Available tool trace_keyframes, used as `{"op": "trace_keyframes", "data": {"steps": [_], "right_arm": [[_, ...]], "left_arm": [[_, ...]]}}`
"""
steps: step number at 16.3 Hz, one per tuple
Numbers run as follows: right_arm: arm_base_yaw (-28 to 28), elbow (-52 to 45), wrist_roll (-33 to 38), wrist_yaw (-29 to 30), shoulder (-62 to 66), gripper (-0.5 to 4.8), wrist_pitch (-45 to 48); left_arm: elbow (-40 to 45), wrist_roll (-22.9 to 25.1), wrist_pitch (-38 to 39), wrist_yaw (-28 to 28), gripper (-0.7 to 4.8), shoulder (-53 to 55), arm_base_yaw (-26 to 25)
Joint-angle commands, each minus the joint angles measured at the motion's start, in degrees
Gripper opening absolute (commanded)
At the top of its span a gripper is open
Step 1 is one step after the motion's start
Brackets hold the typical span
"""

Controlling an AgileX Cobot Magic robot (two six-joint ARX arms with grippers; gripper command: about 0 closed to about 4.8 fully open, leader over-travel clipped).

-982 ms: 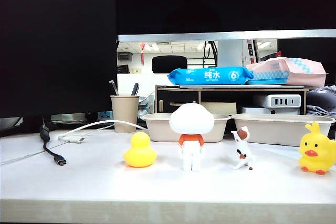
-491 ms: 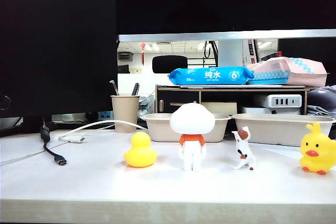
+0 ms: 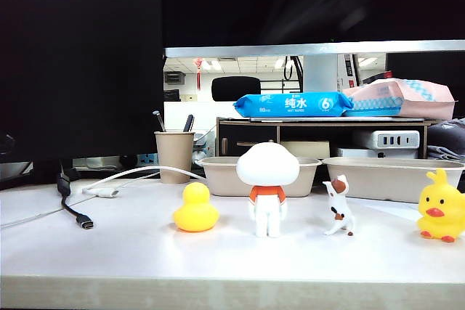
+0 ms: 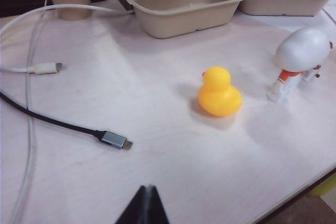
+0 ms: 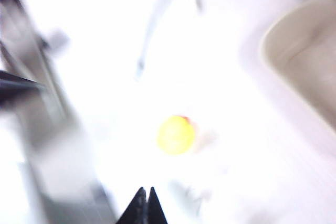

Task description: Put the dolls with similar colors into the same paper box, while dolls with different colors go into separate paper boxes.

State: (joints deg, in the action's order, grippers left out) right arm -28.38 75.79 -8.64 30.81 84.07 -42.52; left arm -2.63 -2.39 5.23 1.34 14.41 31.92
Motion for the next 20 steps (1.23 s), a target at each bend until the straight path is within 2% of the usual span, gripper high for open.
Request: {"op": "trace_keyframes", "data": {"steps": [1, 2, 4, 5, 11, 20], "right_arm": [[-8.26, 9.81, -1.90, -9.18, 13.62, 1.27, -6.14], [-10.60, 12.02, -4.09, -11.82, 17.14, 1.93, -7.91], [-14.69, 14.36, -5.35, -20.17, 22.25, 4.07, -9.35], [-15.87, 14.58, -5.35, -22.56, 23.45, 4.79, -9.18], [-18.01, 14.53, -6.40, -25.16, 26.88, 4.79, -3.48], [-18.58, 14.51, -6.40, -24.48, 31.43, 4.79, -4.74]], "left_arm": [[-0.22, 0.07, -0.55, -0.04, -0.05, 0.02, 0.04], [-0.22, 0.07, -0.61, -0.02, -0.05, 0.02, 0.04], [-0.22, 0.07, -0.59, -0.02, -0.05, 0.02, 0.04], [-0.22, 0.07, -0.63, -0.13, -0.05, 0.02, 0.04], [-0.22, 0.07, -0.59, -0.04, -0.05, 0.02, 0.04], [-0.22, 0.07, -0.59, -0.04, -0.05, 0.00, 0.04]]}}
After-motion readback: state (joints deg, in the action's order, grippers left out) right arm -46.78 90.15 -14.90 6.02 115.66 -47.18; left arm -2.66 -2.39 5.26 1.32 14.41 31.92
